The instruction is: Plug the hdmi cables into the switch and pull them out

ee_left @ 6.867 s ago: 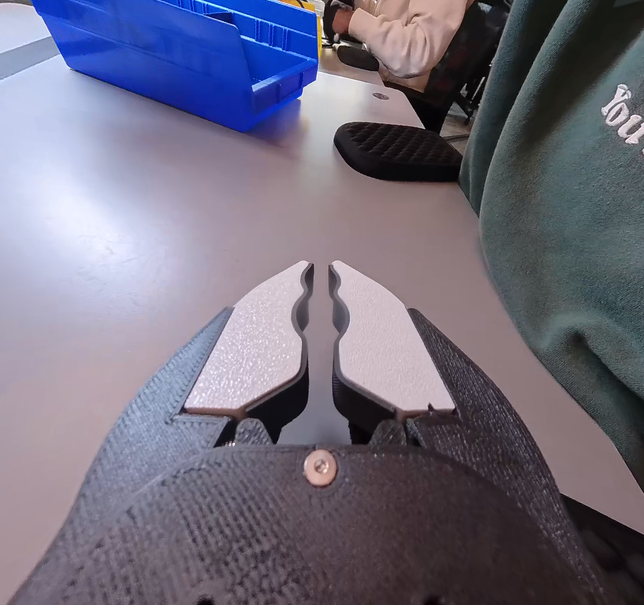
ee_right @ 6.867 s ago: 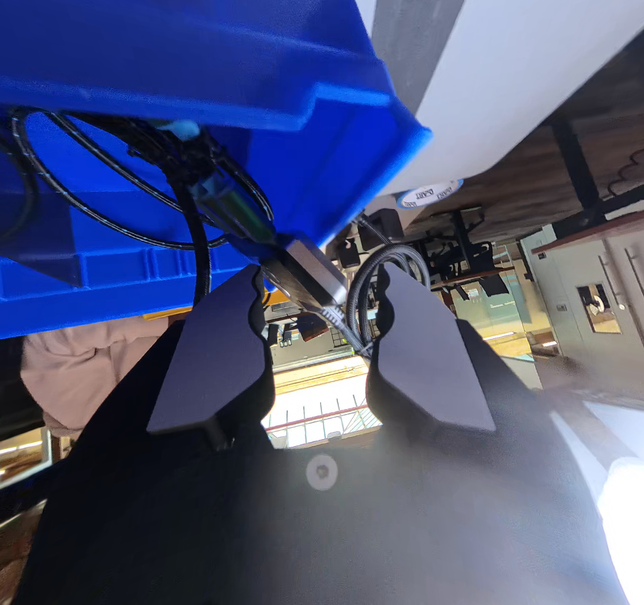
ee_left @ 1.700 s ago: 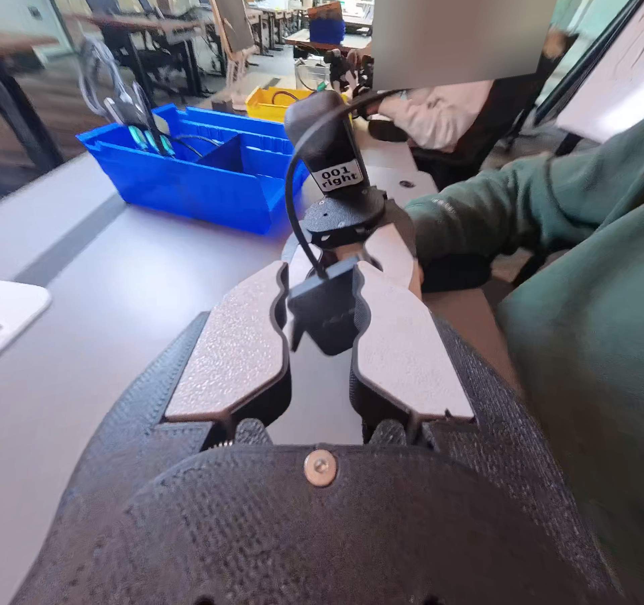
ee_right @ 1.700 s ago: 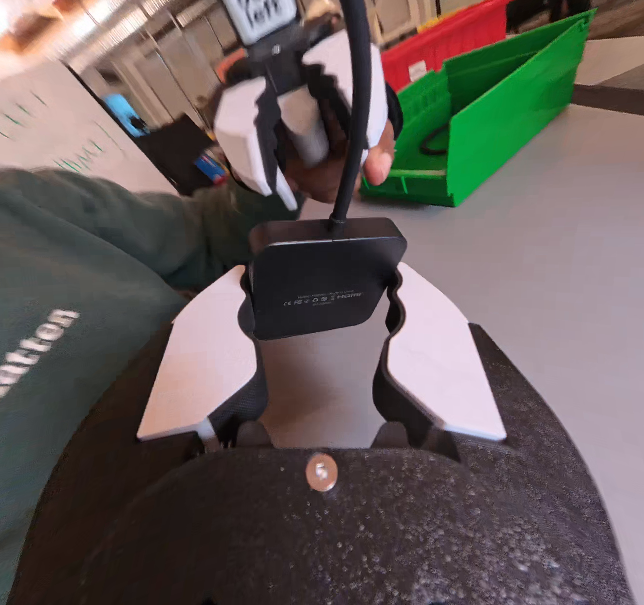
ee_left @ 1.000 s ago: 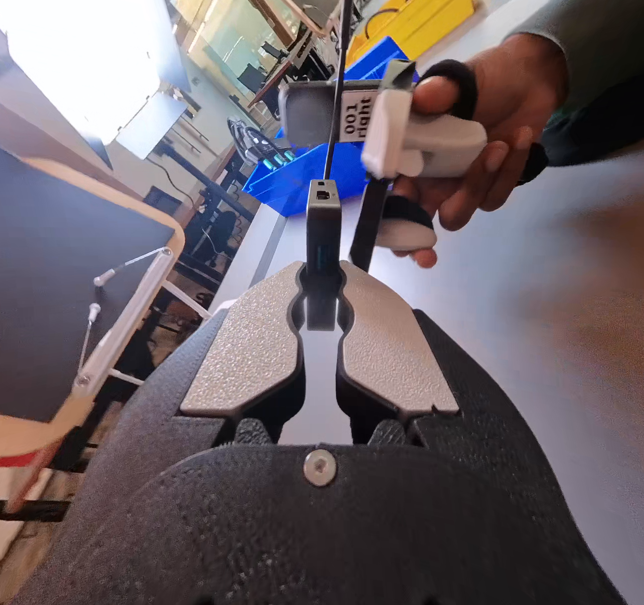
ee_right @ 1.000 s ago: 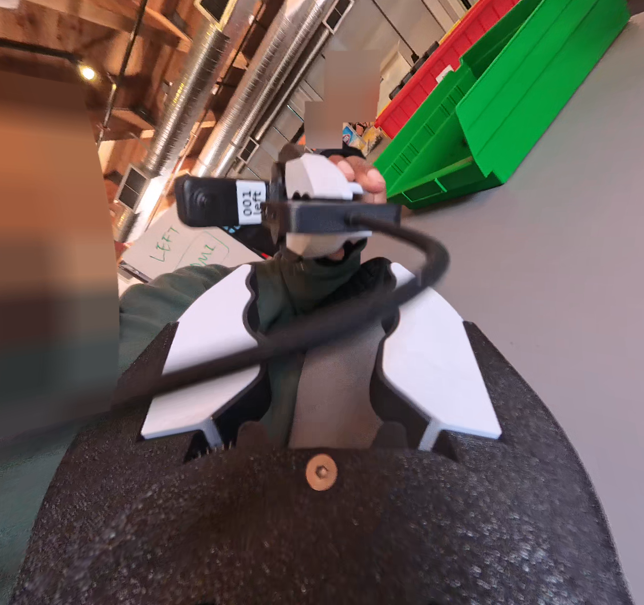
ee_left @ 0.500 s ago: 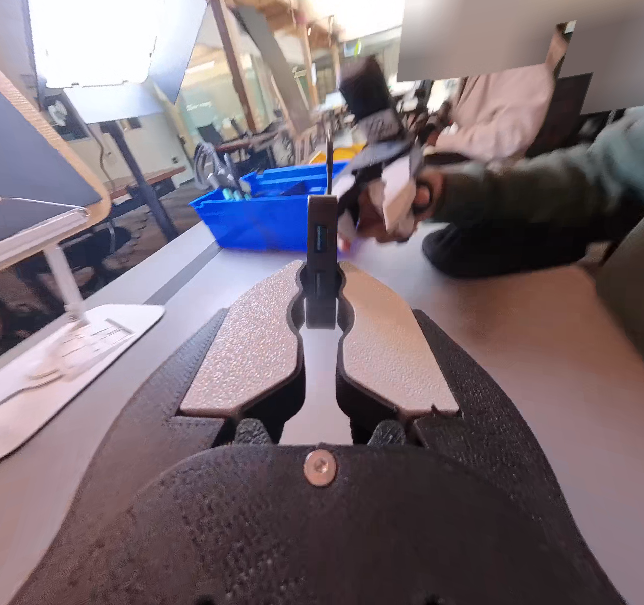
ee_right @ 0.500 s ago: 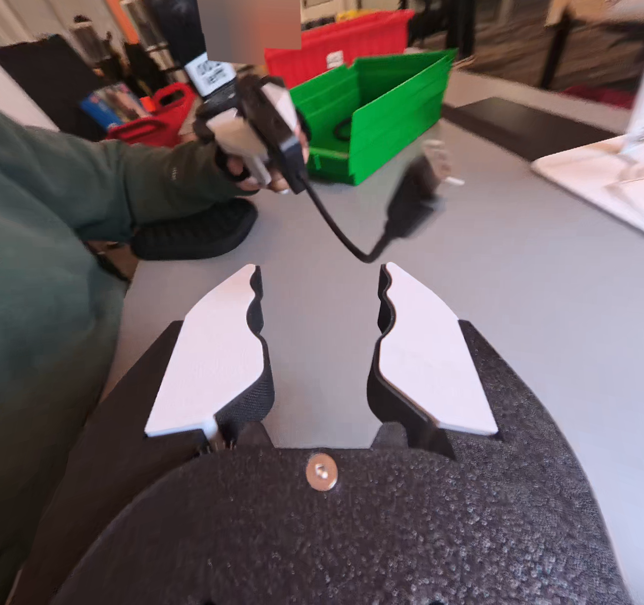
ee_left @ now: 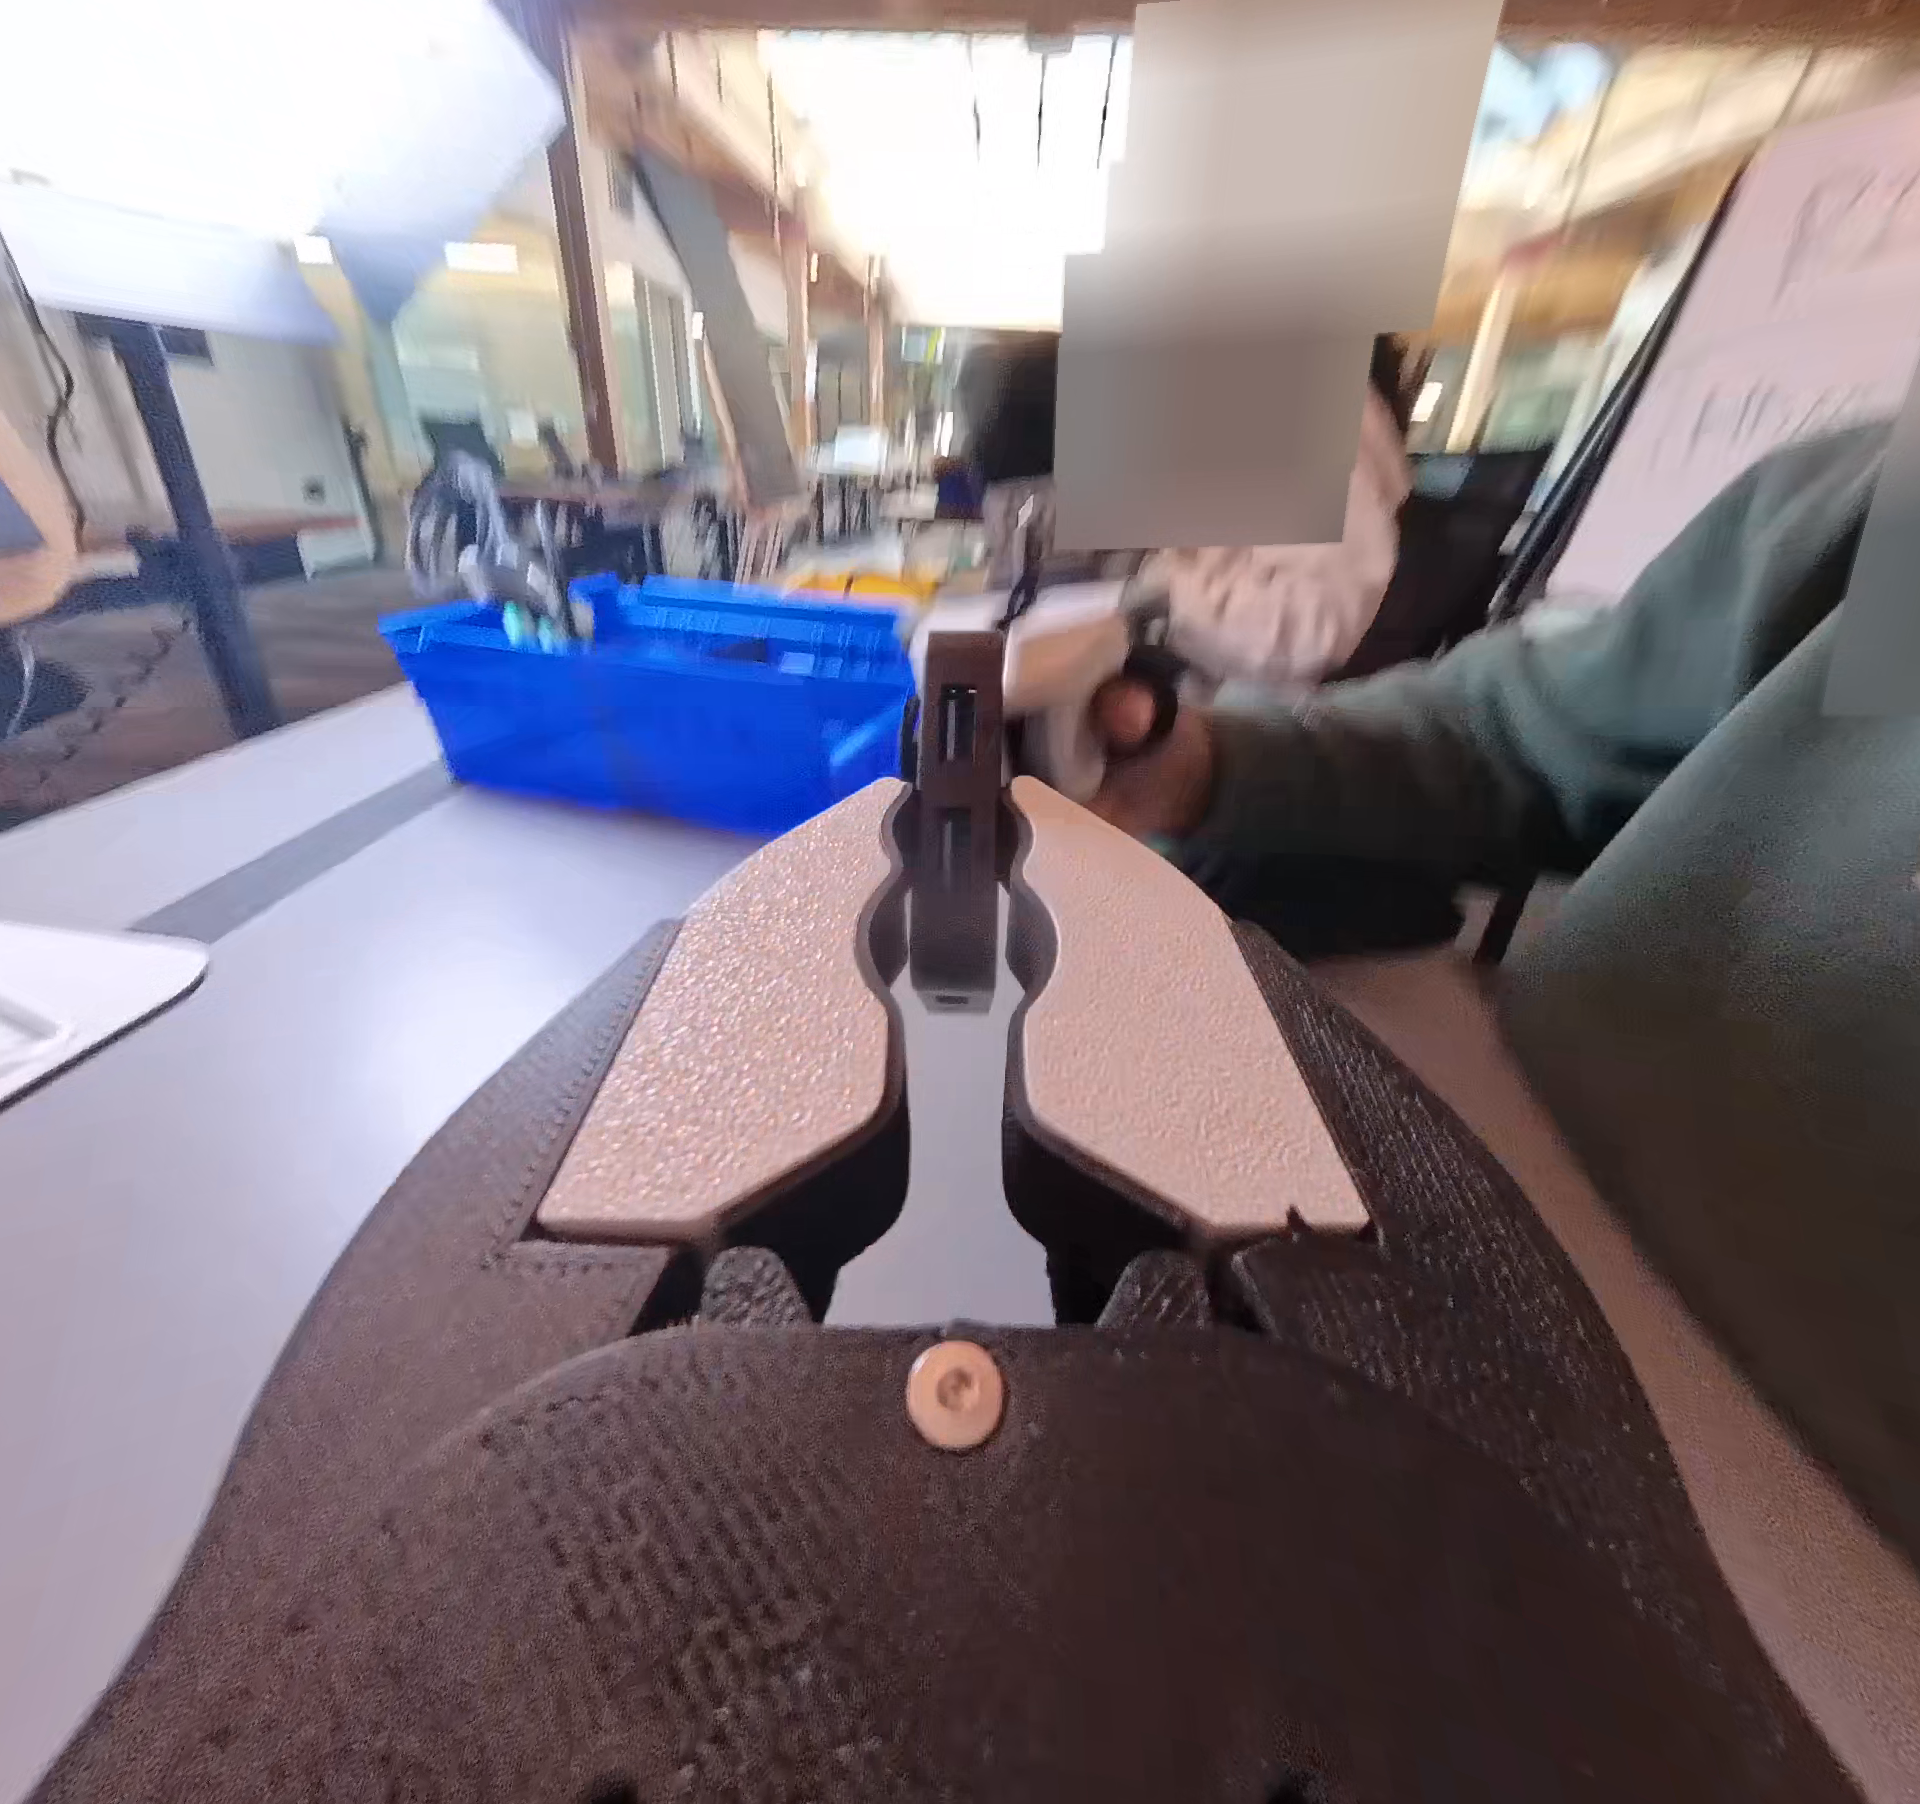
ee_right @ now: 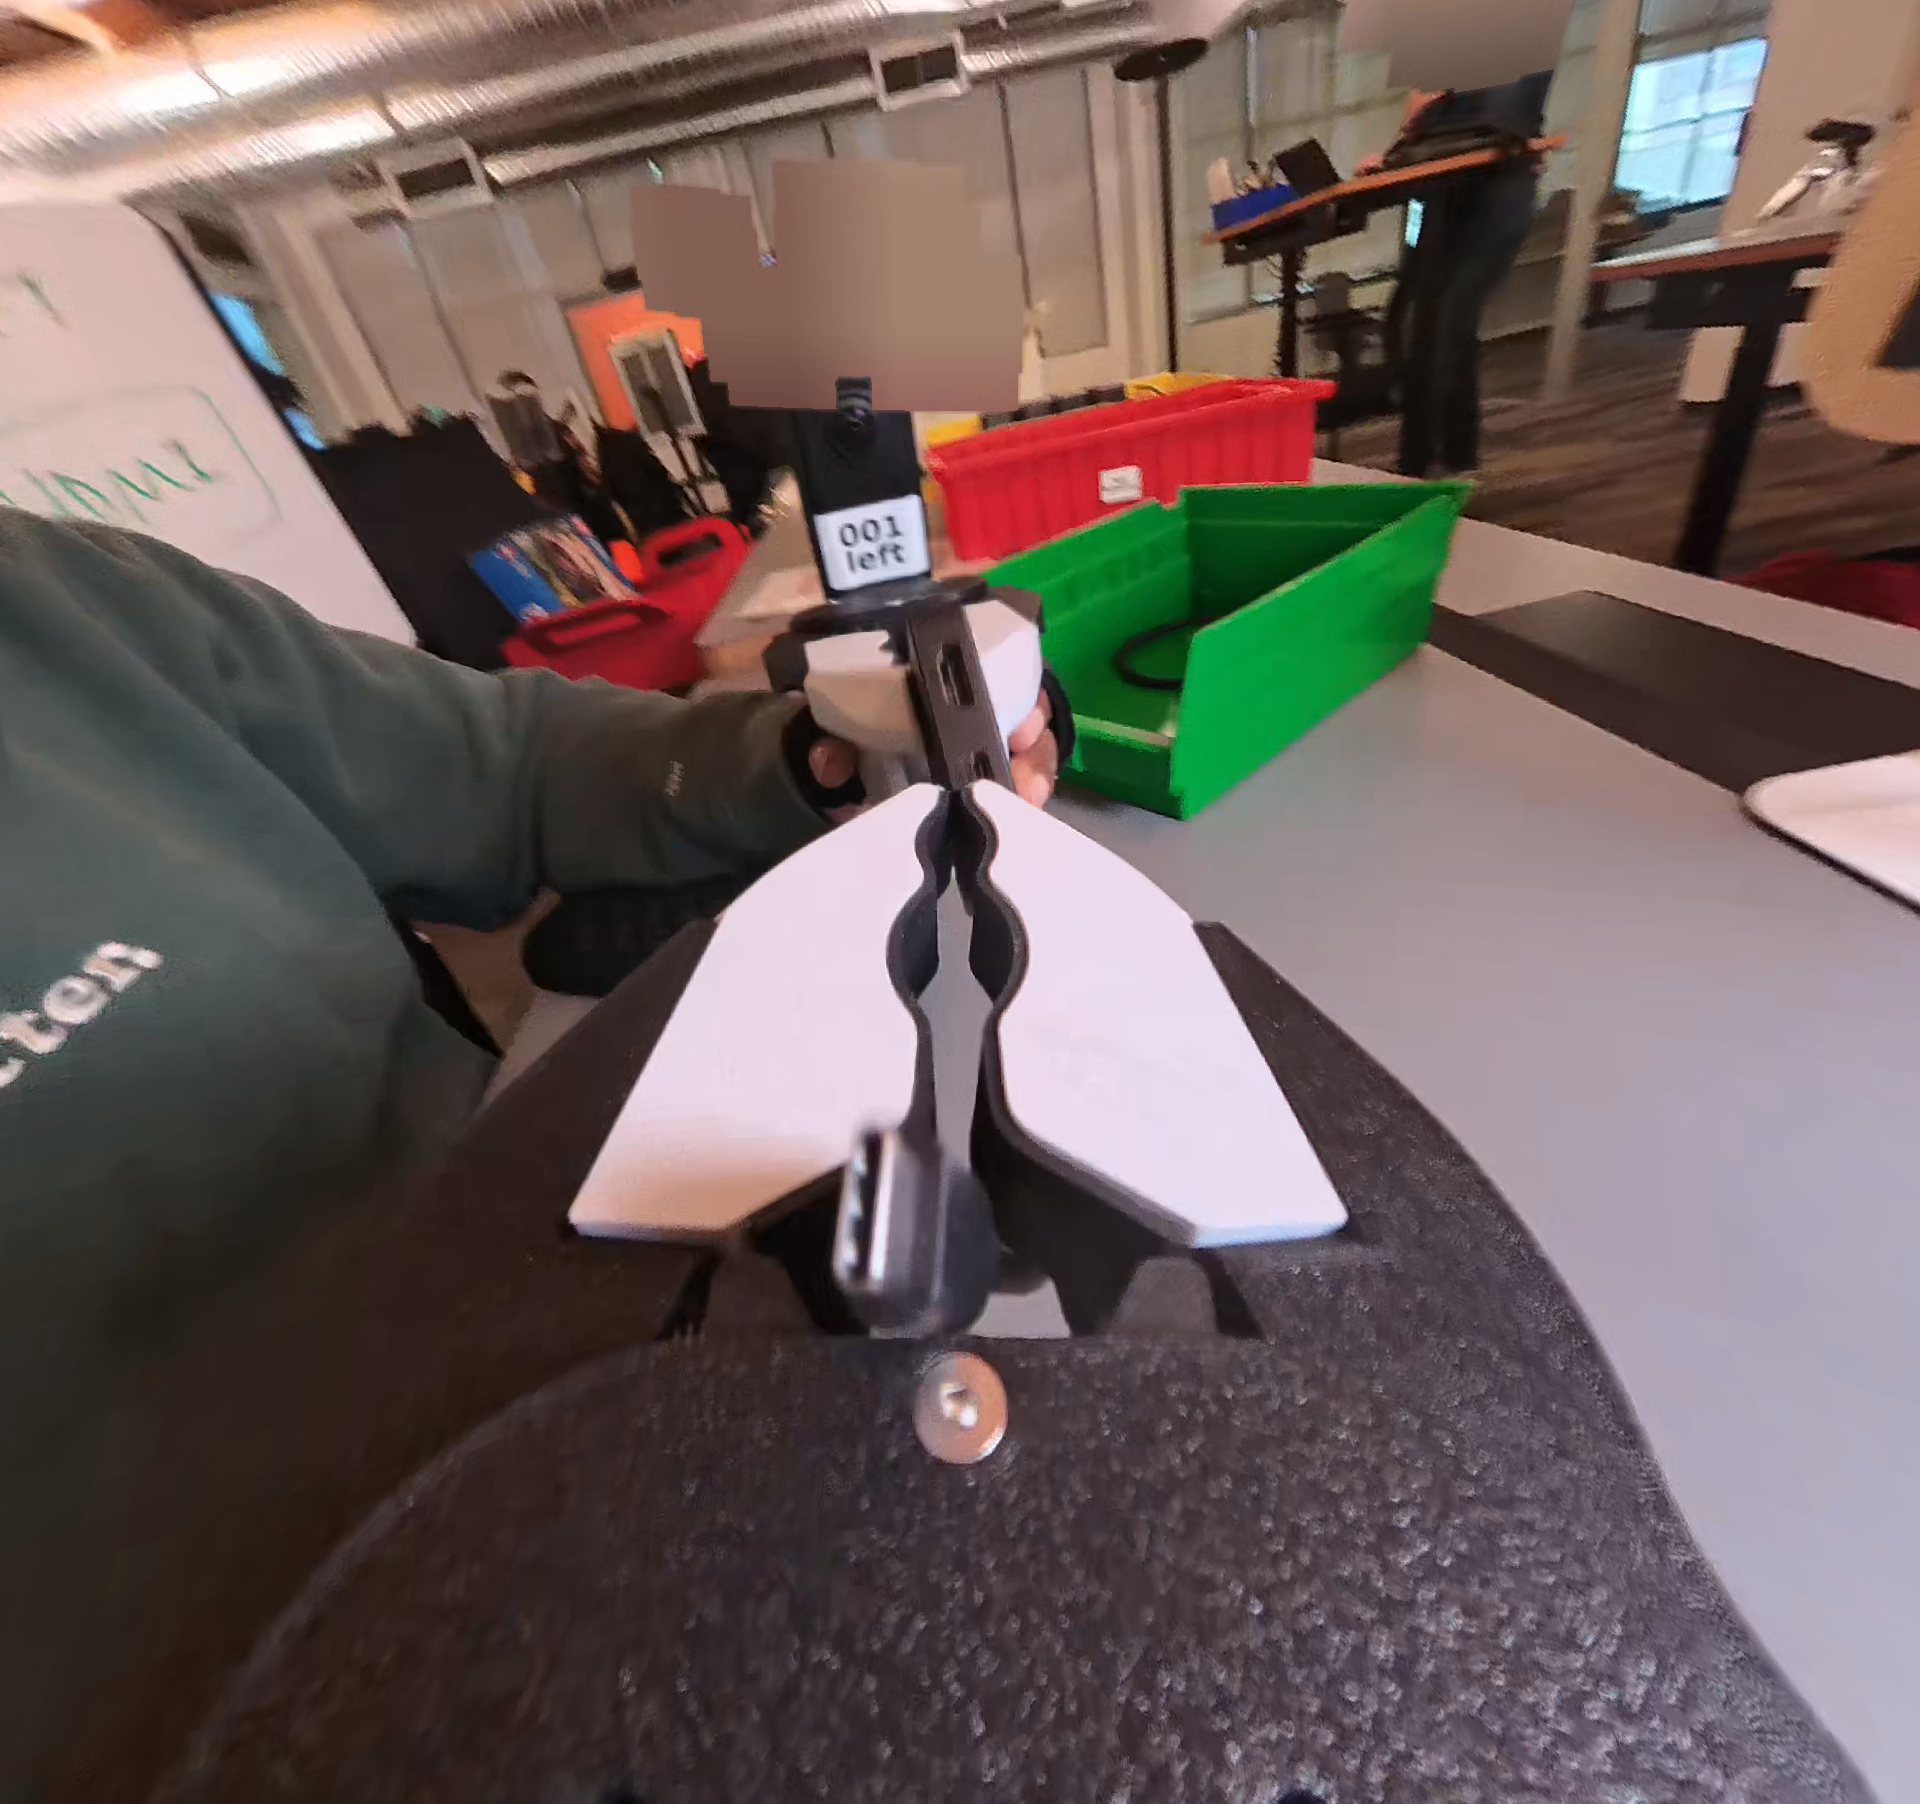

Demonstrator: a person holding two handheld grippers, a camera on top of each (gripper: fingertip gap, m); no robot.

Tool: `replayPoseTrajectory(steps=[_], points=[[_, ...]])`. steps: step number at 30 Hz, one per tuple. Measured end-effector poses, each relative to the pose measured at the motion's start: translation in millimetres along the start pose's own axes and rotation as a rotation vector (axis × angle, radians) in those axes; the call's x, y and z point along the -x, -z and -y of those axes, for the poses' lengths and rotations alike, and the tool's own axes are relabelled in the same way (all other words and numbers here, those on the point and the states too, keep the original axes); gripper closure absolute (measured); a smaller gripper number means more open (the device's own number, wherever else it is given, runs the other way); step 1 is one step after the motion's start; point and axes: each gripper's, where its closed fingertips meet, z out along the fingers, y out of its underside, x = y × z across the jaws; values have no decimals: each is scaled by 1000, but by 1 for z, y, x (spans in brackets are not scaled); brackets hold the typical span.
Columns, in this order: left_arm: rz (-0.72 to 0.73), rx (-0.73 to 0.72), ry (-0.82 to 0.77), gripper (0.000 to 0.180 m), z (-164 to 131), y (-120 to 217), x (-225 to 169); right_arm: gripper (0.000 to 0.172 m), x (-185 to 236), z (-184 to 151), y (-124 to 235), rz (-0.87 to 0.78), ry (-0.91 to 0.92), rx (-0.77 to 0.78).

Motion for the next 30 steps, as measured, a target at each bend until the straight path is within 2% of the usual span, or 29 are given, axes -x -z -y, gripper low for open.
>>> replayPoseTrajectory(steps=[2,4,7,8,10,11,14,17,19,22,23,24,25,26,30], points=[[48,188,-97,166,-33,-2,10,172,-7,-5,12,-70,81,120],[30,317,-144,166,-56,-5,6,172,-9,-10,20,-125,178,225],[38,326,-181,166,-53,-10,2,172,-10,5,32,-172,228,183],[42,284,-159,166,-43,-9,2,171,-17,15,41,-216,219,130],[66,177,-99,166,-21,-1,9,132,-33,33,64,-272,173,21],[78,106,-66,166,-7,4,14,123,-40,39,76,-277,135,-27],[72,-187,53,166,43,27,23,113,-50,47,100,-253,28,-153],[24,-415,140,166,78,45,20,109,-49,19,81,-194,-41,-68],[1,-445,158,166,79,42,13,110,-30,-2,45,-87,-90,-14],[-43,-380,172,167,57,18,-2,111,8,-14,-11,49,-87,8],[-62,-342,185,166,46,9,-7,117,17,-12,-24,73,-73,-5],[-79,-298,184,167,35,1,-13,141,24,-9,-32,90,-54,-20],[-110,-264,168,166,28,-5,-21,157,24,-9,-35,67,-16,-15],[-98,-245,148,167,26,-7,-21,157,22,-10,-33,43,53,0],[-12,33,-125,163,-3,-14,-20,158,14,-19,-14,-35,300,90]])
